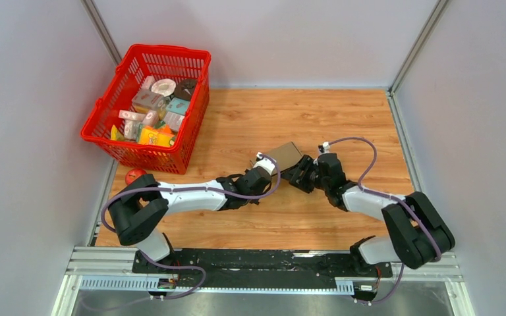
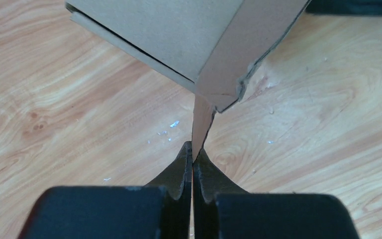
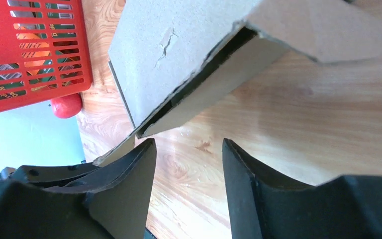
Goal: Fold the paper box
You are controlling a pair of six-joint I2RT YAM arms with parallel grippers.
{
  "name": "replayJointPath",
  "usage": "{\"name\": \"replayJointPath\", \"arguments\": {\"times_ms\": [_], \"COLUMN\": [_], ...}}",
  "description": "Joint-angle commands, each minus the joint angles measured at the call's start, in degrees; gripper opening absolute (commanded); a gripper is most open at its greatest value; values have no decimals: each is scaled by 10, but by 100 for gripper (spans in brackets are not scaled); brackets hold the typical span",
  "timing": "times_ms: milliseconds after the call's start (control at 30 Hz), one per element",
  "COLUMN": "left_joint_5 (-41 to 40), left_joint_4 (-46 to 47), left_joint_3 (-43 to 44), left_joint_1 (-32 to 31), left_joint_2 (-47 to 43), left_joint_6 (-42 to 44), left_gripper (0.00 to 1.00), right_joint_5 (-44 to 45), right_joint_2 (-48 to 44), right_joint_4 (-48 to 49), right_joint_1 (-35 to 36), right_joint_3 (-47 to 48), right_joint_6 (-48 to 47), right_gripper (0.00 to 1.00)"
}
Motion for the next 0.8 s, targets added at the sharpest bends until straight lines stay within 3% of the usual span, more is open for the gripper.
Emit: {"name": "replayJointPath", "arguments": {"times_ms": [0, 33, 67, 167, 233, 267, 367, 500, 567, 767], "left_joint_5": [24, 27, 36, 43, 44, 50, 86, 107, 126, 180], "left_joint_4": [-15, -9, 5, 0, -17, -29, -38, -30, -51, -73], "left_joint_3": [16, 11, -4, -17, -17, -17, -23, 3, 61, 217], "left_joint_1": [-5, -6, -6, -6, -6, -6, -6, 0, 21, 77], "left_joint_2": [-8, -24, -34, -81, -122, -137, -200, -234, -195, -6], "left_joint_6": [25, 29, 31, 36, 43, 47, 62, 74, 76, 62], "left_gripper": [0, 1, 12, 30, 37, 51, 62, 61, 49, 30], "right_joint_5": [54, 71, 92, 106, 120, 120, 72, 9, -14, -42], "right_joint_2": [-115, -140, -170, -271, -327, -339, -342, -259, -177, -43], "right_joint_4": [-117, -150, -213, -306, -337, -351, -351, -298, -290, -255], "right_joint_1": [-4, -5, -13, -38, -53, -72, -117, -139, -139, -147], "right_joint_3": [-9, -11, -11, -6, 1, 4, 34, 86, 118, 197], "right_joint_6": [-33, -43, -58, -103, -125, -137, -172, -187, -206, -238], "right_gripper": [56, 59, 61, 68, 77, 81, 86, 85, 79, 62]}}
